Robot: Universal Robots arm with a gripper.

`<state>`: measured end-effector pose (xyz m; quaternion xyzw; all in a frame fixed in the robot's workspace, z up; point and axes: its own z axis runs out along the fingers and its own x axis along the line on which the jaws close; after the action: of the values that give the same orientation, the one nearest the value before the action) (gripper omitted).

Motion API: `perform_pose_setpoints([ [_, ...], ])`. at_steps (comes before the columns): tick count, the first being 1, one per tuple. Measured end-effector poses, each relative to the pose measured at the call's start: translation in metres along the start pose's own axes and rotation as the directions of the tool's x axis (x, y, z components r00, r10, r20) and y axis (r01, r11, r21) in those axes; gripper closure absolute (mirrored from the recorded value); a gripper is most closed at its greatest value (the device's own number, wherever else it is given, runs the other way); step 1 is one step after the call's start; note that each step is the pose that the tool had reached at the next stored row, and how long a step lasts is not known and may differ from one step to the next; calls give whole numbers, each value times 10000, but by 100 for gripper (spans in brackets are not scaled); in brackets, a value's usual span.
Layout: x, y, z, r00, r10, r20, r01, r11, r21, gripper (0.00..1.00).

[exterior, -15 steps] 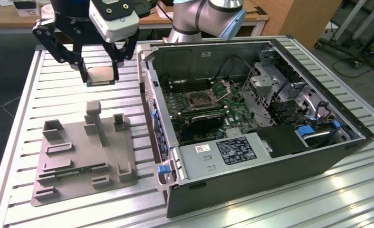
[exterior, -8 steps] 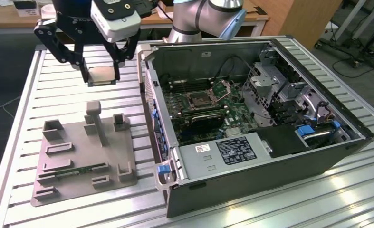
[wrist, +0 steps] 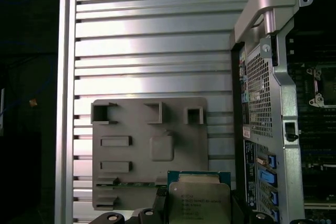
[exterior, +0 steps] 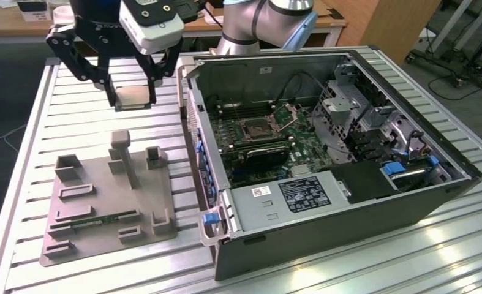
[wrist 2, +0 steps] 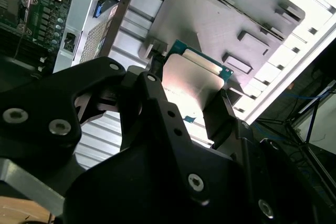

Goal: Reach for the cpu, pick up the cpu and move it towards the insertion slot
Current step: 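Pick up the cpu and move it towards the insertion slot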

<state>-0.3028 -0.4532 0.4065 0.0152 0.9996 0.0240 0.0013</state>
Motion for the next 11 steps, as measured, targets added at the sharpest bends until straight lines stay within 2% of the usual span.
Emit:
perform_pose_setpoints([
  [11,-28,1,0,10000,0,0,0,10000,0,45],
])
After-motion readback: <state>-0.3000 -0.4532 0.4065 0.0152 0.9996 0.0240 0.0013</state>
